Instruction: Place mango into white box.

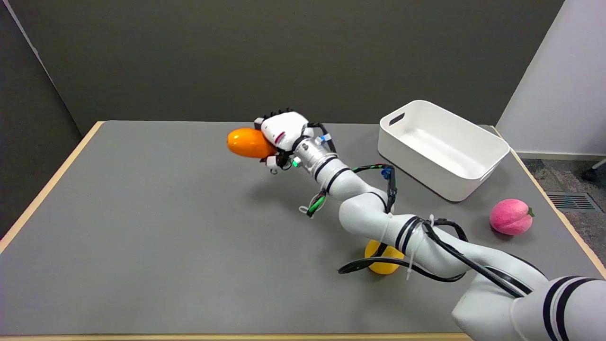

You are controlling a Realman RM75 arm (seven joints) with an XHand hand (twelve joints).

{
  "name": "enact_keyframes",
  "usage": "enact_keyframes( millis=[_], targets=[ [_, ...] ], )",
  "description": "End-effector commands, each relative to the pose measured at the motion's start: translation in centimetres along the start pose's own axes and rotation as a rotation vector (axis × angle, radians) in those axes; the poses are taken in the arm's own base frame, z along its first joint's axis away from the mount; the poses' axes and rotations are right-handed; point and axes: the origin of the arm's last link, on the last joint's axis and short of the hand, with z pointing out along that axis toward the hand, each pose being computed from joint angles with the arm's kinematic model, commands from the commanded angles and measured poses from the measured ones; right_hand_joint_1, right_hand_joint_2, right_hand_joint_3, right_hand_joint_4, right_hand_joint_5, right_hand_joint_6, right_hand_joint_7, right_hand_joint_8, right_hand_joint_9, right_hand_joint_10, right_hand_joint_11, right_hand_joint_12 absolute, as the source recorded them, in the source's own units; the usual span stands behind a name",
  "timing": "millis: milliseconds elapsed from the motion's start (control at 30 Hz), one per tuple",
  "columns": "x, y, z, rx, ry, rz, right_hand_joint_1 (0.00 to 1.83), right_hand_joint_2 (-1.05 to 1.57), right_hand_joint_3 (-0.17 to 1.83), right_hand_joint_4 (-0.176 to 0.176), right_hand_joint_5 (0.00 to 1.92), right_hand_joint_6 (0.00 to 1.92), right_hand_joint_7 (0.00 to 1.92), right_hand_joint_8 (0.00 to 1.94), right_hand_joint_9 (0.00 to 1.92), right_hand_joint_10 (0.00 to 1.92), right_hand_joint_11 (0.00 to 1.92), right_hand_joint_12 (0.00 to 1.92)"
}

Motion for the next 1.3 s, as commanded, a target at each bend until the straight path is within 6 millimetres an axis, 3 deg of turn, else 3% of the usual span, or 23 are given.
enact_keyframes(
  millis=[33,167,333,500,667,833,1133,1300],
  targets=[
    [5.1,11.3,-4.2,-0.323,0.267,0.171,1.20,1.21,0.12,-0.176,0.54,1.51,0.88,1.35,0.82,1.27,0.72,1.67],
    [7.3,16.9,-7.5,-0.448,0.369,0.205,1.20,1.20,0.13,-0.176,0.54,1.51,0.88,1.34,0.82,1.28,0.72,1.68],
    [10.4,23.9,-13.3,-0.625,0.498,0.218,1.20,1.20,0.13,-0.176,0.54,1.50,0.88,1.34,0.82,1.28,0.73,1.68],
    [12.0,28.4,-19.0,-0.747,0.553,0.165,1.20,1.20,0.13,-0.176,0.55,1.50,0.89,1.34,0.82,1.29,0.73,1.69],
    [12.2,31.0,-23.2,-0.834,0.560,0.156,1.20,1.19,0.14,-0.176,0.55,1.50,0.89,1.34,0.83,1.30,0.73,1.70],
    [10.9,31.5,-24.1,-0.840,0.489,0.161,1.20,1.19,0.15,-0.176,0.55,1.50,0.89,1.33,0.83,1.30,0.73,1.70],
    [7.1,27.9,-20.1,-0.680,0.301,0.155,1.20,1.18,0.16,-0.176,0.56,1.49,0.89,1.33,0.83,1.31,0.74,1.71],
    [5.2,26.6,-19.4,-0.648,0.245,0.169,1.20,1.17,0.17,-0.176,0.57,1.49,0.89,1.33,0.83,1.31,0.74,1.71]
  ],
)
